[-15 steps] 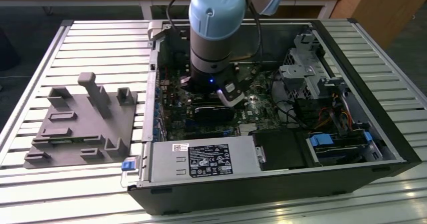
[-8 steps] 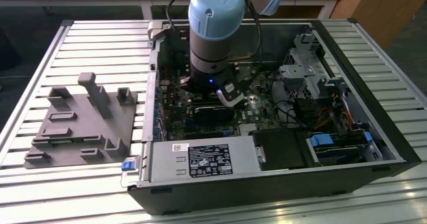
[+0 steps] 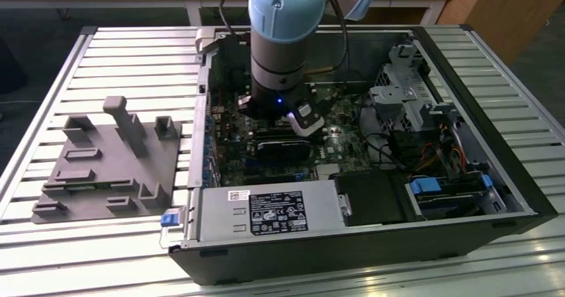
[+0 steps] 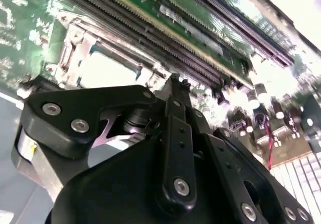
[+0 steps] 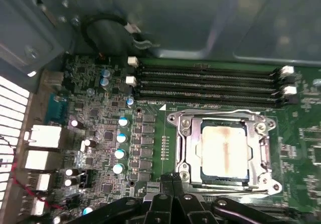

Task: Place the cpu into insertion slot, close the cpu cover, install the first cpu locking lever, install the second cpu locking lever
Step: 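Install the second cpu locking lever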

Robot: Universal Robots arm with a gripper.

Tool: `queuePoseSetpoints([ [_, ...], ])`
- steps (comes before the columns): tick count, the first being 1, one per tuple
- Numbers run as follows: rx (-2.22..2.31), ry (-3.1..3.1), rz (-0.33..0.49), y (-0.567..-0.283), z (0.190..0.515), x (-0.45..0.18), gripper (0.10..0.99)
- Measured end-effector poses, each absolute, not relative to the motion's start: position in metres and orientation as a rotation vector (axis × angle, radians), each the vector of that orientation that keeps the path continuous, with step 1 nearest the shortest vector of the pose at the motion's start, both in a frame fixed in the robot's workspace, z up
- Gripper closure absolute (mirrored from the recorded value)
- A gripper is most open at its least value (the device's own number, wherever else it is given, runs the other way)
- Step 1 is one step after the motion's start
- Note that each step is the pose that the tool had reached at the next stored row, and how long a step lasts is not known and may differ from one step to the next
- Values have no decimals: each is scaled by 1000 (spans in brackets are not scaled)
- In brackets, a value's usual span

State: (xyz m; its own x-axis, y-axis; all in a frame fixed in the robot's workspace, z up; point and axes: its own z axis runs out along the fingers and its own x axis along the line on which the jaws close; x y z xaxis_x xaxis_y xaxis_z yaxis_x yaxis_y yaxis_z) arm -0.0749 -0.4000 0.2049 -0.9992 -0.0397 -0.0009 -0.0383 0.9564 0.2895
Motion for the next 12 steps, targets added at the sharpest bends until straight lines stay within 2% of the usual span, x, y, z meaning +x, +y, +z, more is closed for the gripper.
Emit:
queuePoseSetpoints([
  [7, 61, -3102, -459, -400, 233, -75, 980],
  [12, 61, -3102, -461, -400, 241, -75, 980],
])
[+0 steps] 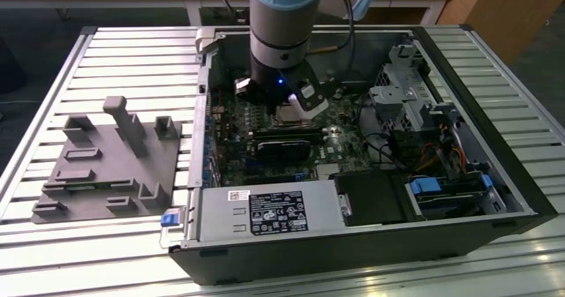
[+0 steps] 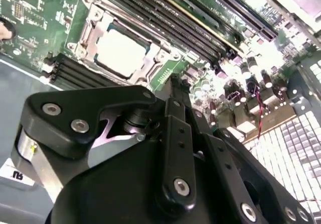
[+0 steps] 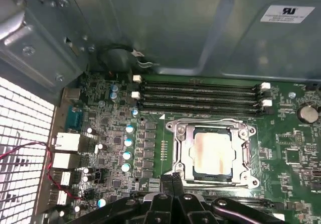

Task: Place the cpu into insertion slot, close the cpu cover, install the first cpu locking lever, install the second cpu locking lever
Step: 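Install the second cpu locking lever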

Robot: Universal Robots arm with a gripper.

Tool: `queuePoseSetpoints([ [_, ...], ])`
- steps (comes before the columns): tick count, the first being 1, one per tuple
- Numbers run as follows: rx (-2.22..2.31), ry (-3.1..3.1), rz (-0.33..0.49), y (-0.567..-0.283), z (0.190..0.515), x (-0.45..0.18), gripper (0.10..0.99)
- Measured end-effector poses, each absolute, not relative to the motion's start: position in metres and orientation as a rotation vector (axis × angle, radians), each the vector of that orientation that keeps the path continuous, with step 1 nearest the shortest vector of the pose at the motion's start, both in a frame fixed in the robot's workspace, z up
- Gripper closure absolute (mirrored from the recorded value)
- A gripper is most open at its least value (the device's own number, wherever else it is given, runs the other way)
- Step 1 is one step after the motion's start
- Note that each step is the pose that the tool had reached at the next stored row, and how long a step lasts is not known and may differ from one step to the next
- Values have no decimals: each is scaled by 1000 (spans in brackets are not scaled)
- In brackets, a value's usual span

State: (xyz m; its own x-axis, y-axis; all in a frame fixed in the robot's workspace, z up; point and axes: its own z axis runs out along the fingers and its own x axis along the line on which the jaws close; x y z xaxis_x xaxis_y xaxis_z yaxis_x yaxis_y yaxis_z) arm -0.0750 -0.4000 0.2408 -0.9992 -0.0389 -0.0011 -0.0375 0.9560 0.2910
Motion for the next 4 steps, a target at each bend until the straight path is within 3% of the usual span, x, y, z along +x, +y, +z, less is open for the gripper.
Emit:
queuePoseSetpoints([
  [4, 61, -3102, -461, -400, 241, -75, 980],
])
